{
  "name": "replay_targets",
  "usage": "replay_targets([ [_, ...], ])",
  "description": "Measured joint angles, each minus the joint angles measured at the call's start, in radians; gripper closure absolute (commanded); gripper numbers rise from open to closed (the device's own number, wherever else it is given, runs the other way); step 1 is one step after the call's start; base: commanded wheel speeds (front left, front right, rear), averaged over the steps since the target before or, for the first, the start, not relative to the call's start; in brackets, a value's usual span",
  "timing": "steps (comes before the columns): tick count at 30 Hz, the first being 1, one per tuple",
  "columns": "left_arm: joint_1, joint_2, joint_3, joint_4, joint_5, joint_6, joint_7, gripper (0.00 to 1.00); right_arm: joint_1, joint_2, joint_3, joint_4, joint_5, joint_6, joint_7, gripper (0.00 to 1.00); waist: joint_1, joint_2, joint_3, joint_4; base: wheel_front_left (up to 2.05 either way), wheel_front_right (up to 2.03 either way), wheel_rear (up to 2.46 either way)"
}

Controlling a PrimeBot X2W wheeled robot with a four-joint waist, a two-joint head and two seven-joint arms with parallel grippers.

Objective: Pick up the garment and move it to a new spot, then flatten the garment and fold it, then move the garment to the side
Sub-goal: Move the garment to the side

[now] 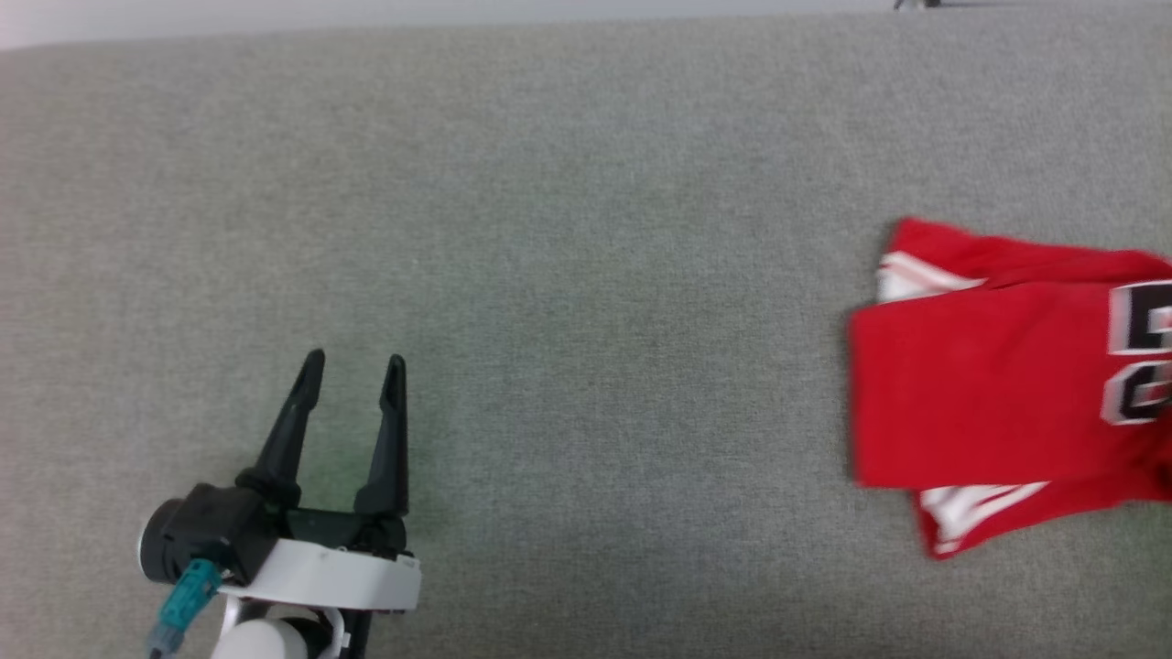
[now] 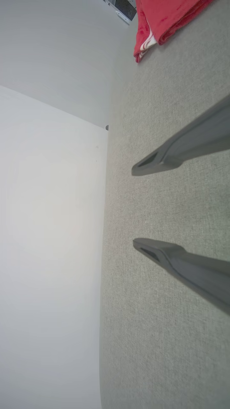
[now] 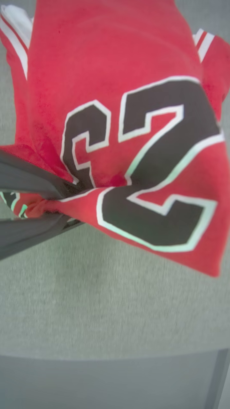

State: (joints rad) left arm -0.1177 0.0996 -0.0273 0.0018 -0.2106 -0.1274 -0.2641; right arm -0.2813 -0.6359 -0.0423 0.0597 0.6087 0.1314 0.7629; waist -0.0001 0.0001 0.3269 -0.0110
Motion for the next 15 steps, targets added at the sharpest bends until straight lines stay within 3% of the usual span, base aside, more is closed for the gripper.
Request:
replay_targets([
  [4,0.000,0.014,0.006,-0.015,0.011,0.000,0.000,0.00,-0.028,-0.026,-0.064,0.072,-0.016,0.000,-0.031,1.00,0.0001,0.0000,0.020,-0.008,0.00,0.00,0.00],
  [11,0.000,0.038,0.021,-0.046,0.021,0.000,0.000,0.00,-0.118,-0.082,-0.082,0.223,-0.142,0.000,-0.133,1.00,0.0001,0.0000,0.048,0.003,0.00,0.00,0.00],
  [15,-0.004,0.043,0.022,-0.057,0.027,0.000,0.000,0.00,-0.152,-0.069,-0.075,0.325,-0.201,0.000,-0.174,1.00,0.0001,0.0000,0.065,0.016,0.00,0.00,0.00],
])
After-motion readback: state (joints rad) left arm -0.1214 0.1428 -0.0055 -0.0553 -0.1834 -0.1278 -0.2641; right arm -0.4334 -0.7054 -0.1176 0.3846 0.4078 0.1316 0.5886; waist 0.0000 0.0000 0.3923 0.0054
